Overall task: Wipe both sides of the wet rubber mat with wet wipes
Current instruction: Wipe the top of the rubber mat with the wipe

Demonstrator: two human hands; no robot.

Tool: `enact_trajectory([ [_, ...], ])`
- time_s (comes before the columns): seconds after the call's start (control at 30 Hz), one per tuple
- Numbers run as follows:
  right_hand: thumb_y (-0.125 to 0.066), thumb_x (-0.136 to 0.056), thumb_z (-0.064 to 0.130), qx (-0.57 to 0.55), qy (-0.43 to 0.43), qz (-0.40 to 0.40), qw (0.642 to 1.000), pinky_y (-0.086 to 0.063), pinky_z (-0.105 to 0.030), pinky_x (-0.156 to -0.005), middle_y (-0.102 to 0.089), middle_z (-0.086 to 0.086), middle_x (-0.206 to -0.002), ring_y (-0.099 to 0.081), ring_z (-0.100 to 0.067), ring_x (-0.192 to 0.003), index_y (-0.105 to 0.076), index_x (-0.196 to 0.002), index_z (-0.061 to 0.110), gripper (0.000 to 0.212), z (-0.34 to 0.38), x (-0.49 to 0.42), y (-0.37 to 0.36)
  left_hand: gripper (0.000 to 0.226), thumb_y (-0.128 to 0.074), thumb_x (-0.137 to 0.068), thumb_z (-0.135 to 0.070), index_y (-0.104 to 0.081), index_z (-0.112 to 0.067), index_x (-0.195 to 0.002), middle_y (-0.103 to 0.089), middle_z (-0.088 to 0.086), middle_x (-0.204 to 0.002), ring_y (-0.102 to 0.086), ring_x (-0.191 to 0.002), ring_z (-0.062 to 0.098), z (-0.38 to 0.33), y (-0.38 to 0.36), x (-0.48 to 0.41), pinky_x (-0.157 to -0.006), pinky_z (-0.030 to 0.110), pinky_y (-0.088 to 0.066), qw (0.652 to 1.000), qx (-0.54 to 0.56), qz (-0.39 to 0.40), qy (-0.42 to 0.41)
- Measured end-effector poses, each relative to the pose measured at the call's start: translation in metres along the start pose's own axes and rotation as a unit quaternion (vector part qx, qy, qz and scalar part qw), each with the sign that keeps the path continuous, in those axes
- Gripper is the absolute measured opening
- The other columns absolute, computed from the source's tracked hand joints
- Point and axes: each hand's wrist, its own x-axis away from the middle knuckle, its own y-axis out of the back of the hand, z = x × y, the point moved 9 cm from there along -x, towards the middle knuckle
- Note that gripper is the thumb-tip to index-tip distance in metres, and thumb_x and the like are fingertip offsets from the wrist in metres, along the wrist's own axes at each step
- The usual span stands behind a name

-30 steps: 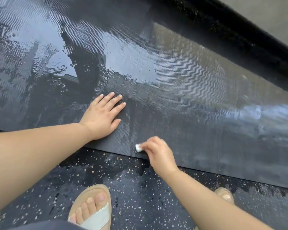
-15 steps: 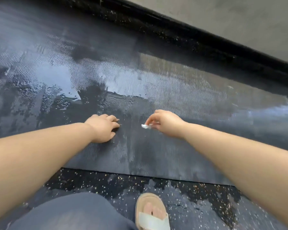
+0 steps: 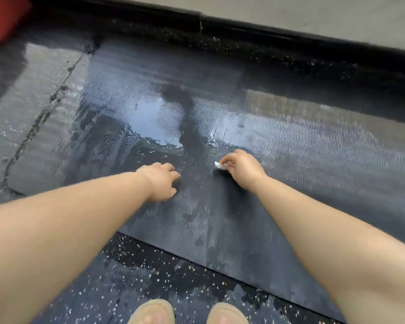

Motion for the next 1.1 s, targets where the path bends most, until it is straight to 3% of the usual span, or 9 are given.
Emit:
enact_trajectory([
  [0.1, -0.053, -0.094, 0.022, -0.037, -0.028, -0.112, 0.993, -0.042, -0.032, -0.079, -0.054, -0.006, -0.103, -0.053, -0.029, -0.101, -0.068, -0.108, 0.02, 0.02, -0.011, -0.013, 0.018, 0.059, -0.038, -0.097, -0.042, -0.016, -0.028, -0.15, -0.006, -0.005, -0.158, -0.014, -0.143, 0.022, -0.01, -0.028, 0.002, -0.111, 0.04, -0.025, 0.994, 0.102, 0.005, 0.037],
  [0.23, -0.051, -0.093, 0.01, -0.003, -0.012, -0.139, 0.99, -0.038, -0.031, -0.075, -0.053, -0.009, -0.105, -0.05, -0.032, -0.103, -0.066, -0.114, 0.016, 0.026, -0.016, -0.035, 0.025, 0.062, -0.037, -0.097, -0.043, -0.008, -0.03, -0.151, 0.009, -0.008, -0.158, 0.0, -0.146, 0.017, -0.016, -0.065, 0.008, -0.114, 0.04, -0.018, 0.986, 0.158, 0.005, 0.061],
  [0.37, -0.05, -0.094, 0.019, -0.014, -0.037, -0.152, 0.988, -0.03, -0.025, -0.077, -0.051, -0.009, -0.106, -0.046, -0.031, -0.11, -0.064, -0.112, 0.01, 0.024, -0.019, -0.042, 0.013, 0.055, -0.035, -0.098, -0.042, -0.016, -0.033, -0.15, 0.002, -0.011, -0.159, -0.002, -0.145, 0.014, -0.011, -0.07, 0.006, -0.117, 0.038, -0.015, 0.977, 0.185, -0.078, 0.065],
  [0.47, -0.054, -0.092, 0.011, 0.017, 0.022, -0.166, 0.986, -0.029, -0.026, -0.072, -0.055, -0.012, -0.1, -0.049, -0.032, -0.095, -0.066, -0.112, 0.011, 0.024, 0.012, -0.01, -0.006, 0.049, -0.034, -0.099, -0.035, -0.024, -0.036, -0.147, -0.007, -0.015, -0.157, -0.008, -0.144, 0.012, -0.005, -0.073, 0.006, -0.117, 0.034, -0.013, 0.961, 0.221, -0.149, 0.07],
  [0.6, -0.072, -0.069, -0.004, -0.003, 0.165, -0.108, 0.98, -0.042, -0.026, -0.058, -0.059, -0.009, -0.077, -0.052, -0.029, -0.061, -0.073, -0.094, 0.013, 0.031, 0.071, 0.082, -0.056, 0.052, -0.037, -0.098, -0.031, -0.023, -0.033, -0.148, -0.006, -0.015, -0.158, -0.006, -0.145, 0.011, -0.008, -0.084, 0.009, -0.117, 0.036, -0.009, 0.949, 0.216, -0.22, 0.067],
  [0.73, -0.072, -0.07, -0.005, -0.036, 0.257, 0.031, 0.965, -0.051, -0.03, -0.055, -0.059, -0.007, -0.077, -0.055, -0.027, -0.061, -0.074, -0.096, 0.015, 0.033, 0.097, 0.144, -0.092, 0.055, -0.039, -0.098, -0.03, -0.021, -0.03, -0.149, -0.004, -0.013, -0.158, -0.002, -0.146, 0.012, -0.011, -0.095, 0.011, -0.116, 0.036, 0.002, 0.941, 0.216, -0.254, 0.065],
  [0.83, -0.062, -0.082, 0.0, -0.084, 0.189, -0.046, 0.977, -0.051, -0.033, -0.069, -0.06, -0.013, -0.082, -0.059, -0.031, -0.073, -0.074, -0.099, 0.013, 0.024, 0.075, 0.103, -0.049, 0.054, -0.038, -0.098, -0.031, -0.02, -0.028, -0.149, -0.006, -0.01, -0.158, -0.001, -0.146, 0.014, -0.011, -0.096, 0.013, -0.116, 0.036, 0.005, 0.938, 0.211, -0.272, 0.05],
  [0.93, -0.056, -0.088, 0.005, -0.024, 0.085, -0.158, 0.983, -0.043, -0.033, -0.08, -0.06, -0.019, -0.093, -0.058, -0.035, -0.089, -0.068, -0.11, 0.006, 0.025, 0.041, 0.037, -0.003, 0.054, -0.036, -0.099, -0.034, -0.02, -0.028, -0.15, -0.007, -0.007, -0.158, -0.001, -0.146, 0.017, -0.011, -0.099, 0.017, -0.116, 0.037, 0.005, 0.939, 0.199, -0.277, 0.042],
  [1.1, -0.058, -0.091, 0.021, 0.026, 0.001, -0.14, 0.99, -0.036, -0.026, -0.078, -0.057, -0.012, -0.095, -0.054, -0.033, -0.095, -0.071, -0.106, 0.01, 0.022, 0.017, 0.011, -0.01, 0.054, -0.038, -0.099, -0.035, -0.021, -0.028, -0.149, -0.008, -0.006, -0.158, 0.0, -0.146, 0.018, -0.01, -0.105, 0.024, -0.116, 0.035, 0.007, 0.935, 0.217, -0.279, 0.029],
])
